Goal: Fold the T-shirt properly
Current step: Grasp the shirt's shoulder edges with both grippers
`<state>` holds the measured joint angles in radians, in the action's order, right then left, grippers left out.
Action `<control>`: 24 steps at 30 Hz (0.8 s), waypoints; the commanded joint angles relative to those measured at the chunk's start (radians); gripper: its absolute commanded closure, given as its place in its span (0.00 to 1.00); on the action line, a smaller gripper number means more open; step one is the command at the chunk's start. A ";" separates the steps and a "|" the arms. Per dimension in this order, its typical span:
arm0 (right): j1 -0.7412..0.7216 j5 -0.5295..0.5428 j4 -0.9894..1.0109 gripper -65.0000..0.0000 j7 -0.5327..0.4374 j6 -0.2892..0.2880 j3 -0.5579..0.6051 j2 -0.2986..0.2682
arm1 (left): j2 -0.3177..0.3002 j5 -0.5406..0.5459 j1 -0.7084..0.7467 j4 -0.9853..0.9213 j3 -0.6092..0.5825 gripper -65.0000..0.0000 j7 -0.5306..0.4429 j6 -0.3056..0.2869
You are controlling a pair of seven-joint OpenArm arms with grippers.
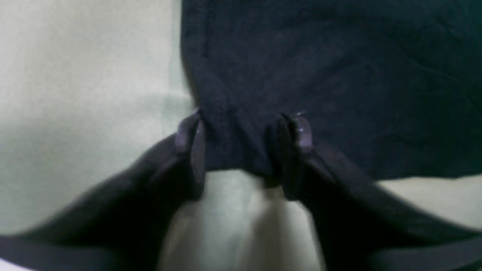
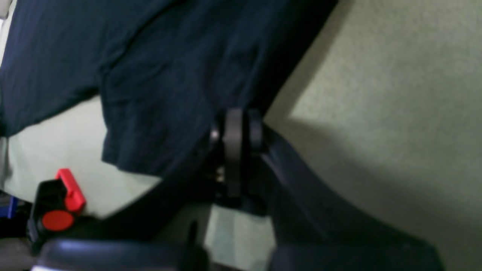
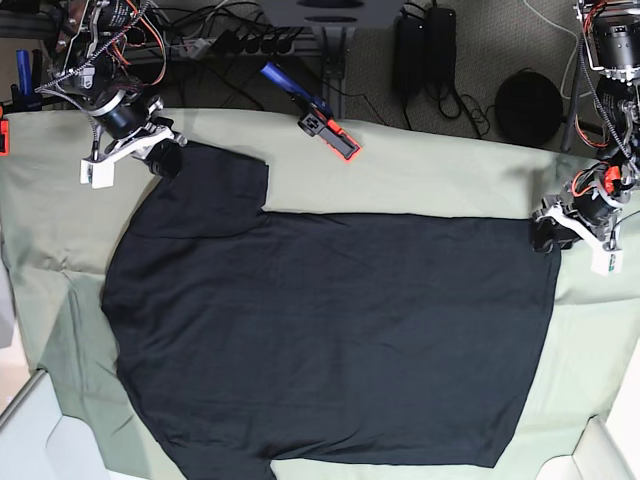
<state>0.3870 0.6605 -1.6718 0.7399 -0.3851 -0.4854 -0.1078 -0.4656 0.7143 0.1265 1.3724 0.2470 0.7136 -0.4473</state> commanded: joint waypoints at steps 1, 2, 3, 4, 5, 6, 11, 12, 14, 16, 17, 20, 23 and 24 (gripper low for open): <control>0.001 -0.033 -0.008 1.00 0.011 -0.050 -0.001 -0.008 | -0.015 0.005 -0.007 0.008 0.002 0.81 -0.007 -0.014; 0.001 -0.032 -0.008 1.00 0.012 -0.050 -0.001 -0.008 | -0.017 0.005 -0.007 0.008 0.002 0.92 -0.014 -0.014; 0.001 -0.032 -0.008 1.00 0.015 -0.050 -0.001 -0.008 | -0.018 0.005 -0.007 0.008 0.002 1.00 -0.017 -0.014; 0.001 -0.032 -0.008 1.00 0.017 -0.050 -0.001 -0.008 | -0.020 0.005 -0.007 0.008 0.002 1.00 -0.018 -0.015; 0.001 -0.030 -0.010 1.00 0.020 -0.049 -0.001 -0.009 | -0.021 0.003 -0.007 0.008 0.002 1.00 -0.017 -0.023; 0.001 -0.018 -0.011 1.00 0.024 -0.050 -0.001 -0.011 | -0.025 0.002 -0.007 0.008 0.002 1.00 -0.017 -0.047; 0.009 0.039 -0.056 1.00 0.085 -0.050 -0.006 -0.031 | -0.064 0.087 -0.006 0.008 0.002 1.00 0.016 -0.239; 0.015 0.040 -0.069 1.00 0.088 -0.050 -0.007 -0.040 | -0.074 0.115 -0.006 0.008 0.002 1.00 0.036 -0.246; 0.032 0.043 -0.094 1.00 0.092 -0.050 -0.011 -0.057 | -0.093 0.156 0.000 0.008 0.008 1.00 0.068 -0.246; 0.053 0.067 -0.117 1.00 0.111 -0.050 -0.018 -0.068 | -0.107 0.180 0.014 0.008 0.021 1.00 0.077 -0.246; 0.064 0.074 -0.131 1.00 0.120 -0.050 -0.020 -0.070 | -0.112 0.185 0.025 0.008 0.028 1.00 0.078 -0.247; 0.105 0.081 -0.162 1.00 0.125 -0.050 -0.024 -0.078 | -0.121 0.190 0.056 0.009 0.039 1.00 0.082 -0.251; 0.143 0.085 -0.186 1.00 0.135 -0.050 -0.027 -0.092 | -0.123 0.233 0.093 0.009 0.046 1.00 0.107 -0.251; 0.156 0.089 -0.196 1.00 0.142 -0.050 -0.029 -0.097 | -0.122 0.244 0.104 0.009 0.051 1.00 0.110 -0.251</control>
<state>0.5381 0.7361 -1.8488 0.8883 -0.3859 -0.5045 -0.1913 -0.5655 0.9443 0.2375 1.3678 0.2890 0.8318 -0.6704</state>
